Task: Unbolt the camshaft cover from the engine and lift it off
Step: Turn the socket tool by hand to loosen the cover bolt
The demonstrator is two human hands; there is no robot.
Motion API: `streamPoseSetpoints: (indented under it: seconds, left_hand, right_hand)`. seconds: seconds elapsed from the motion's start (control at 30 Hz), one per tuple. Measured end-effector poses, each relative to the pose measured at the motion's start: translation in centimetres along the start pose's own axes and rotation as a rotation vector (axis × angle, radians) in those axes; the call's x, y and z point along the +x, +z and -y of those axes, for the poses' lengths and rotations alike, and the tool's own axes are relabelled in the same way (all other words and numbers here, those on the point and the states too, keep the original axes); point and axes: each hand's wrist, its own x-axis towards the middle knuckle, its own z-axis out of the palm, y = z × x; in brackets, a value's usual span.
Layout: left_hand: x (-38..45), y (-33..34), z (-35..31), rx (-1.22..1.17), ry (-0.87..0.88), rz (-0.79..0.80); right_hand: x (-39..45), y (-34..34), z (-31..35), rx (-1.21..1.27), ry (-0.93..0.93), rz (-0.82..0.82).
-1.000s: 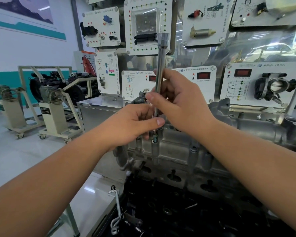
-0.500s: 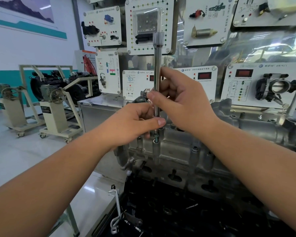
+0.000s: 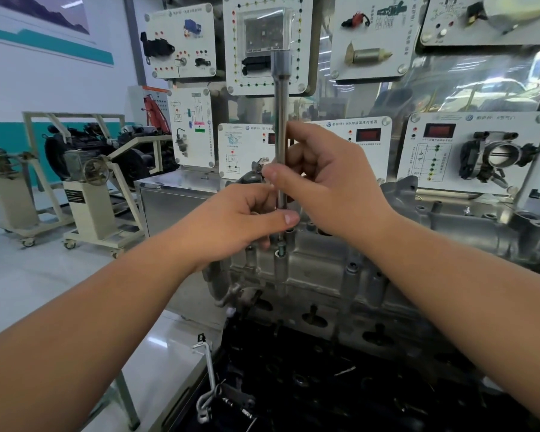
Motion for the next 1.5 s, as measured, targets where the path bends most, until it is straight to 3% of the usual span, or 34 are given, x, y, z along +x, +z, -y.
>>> streamPoseSetpoints:
  seconds: [0.33,0.53,1.0,1.23,1.5]
  left_hand:
    - [-0.43,-0.66,0.2,0.043,-0.025,0.095]
    - [-0.17,-0.05,-0.18,-0.022,0.003,0.06]
    - [-0.11,-0.12,0.15,-0.025,-0.031,0.031]
    - [-0.38,-0.5,-0.06,-0.076,-0.023,0.11]
    - [-0.12,-0.22,0.19,-0.087,-0.008,0.063]
  right_hand:
    - [-0.34,0.16,0.35,0.031,0.001,0.018]
    - [-0.18,0.03,0.18,-0.012,0.035,-0.026]
    - [0.01,0.0,-0.01,0.027,0.004,0.073]
    - [-0.15,-0.13,-0.15,0.075,0.067,0.133]
    - [0.19,-0.3,0.1,0.003,-0.03,0.067]
